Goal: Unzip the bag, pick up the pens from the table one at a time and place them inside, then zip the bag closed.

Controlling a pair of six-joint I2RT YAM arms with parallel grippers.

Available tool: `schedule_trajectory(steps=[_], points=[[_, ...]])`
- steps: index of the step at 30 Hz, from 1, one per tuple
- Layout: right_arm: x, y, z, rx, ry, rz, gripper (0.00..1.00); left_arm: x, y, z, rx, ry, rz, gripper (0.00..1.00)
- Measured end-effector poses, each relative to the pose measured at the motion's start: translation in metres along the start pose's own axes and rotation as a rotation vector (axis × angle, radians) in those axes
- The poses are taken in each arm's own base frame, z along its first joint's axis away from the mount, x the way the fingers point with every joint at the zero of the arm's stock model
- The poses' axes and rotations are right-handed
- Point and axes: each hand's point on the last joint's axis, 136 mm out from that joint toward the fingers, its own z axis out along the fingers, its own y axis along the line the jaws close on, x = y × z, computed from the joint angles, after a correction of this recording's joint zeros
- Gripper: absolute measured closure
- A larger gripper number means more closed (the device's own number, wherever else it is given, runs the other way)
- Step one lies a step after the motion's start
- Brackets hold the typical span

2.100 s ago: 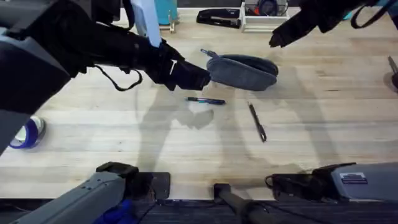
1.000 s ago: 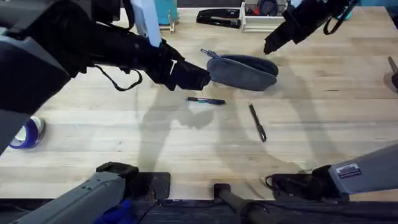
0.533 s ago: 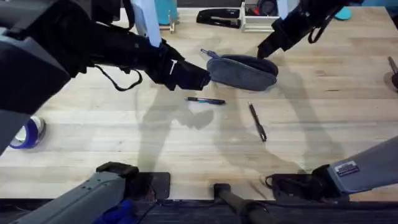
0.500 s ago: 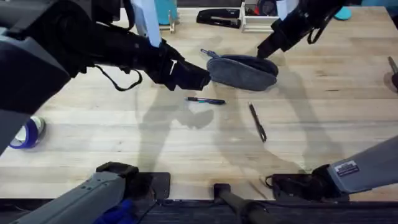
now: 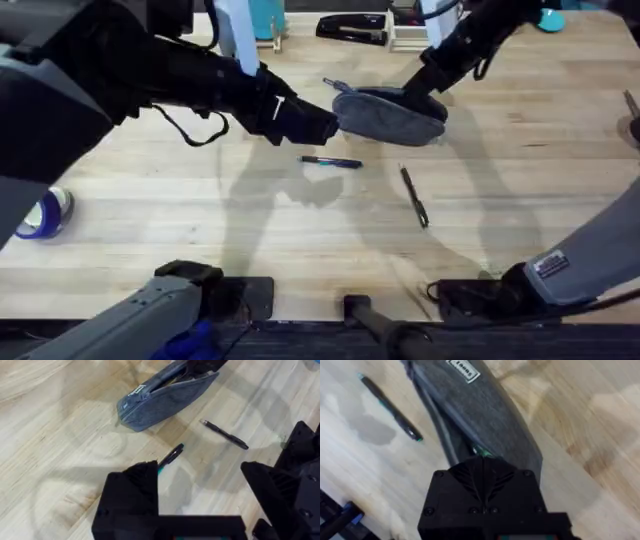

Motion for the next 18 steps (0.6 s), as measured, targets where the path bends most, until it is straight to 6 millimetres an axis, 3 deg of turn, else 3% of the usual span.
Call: schedule_trajectory(steps=[9,18], points=[[-0.003,-0.001,0.016,-0.001,0.021,-0.014,0.970,0.000,0.000,0.000,0.000,0.000,0.000,0.006],[-0.004,0.001,0.019,-0.002,0.029,-0.019,0.940,0.000,0.000,0.000,0.000,0.000,0.000,0.005]])
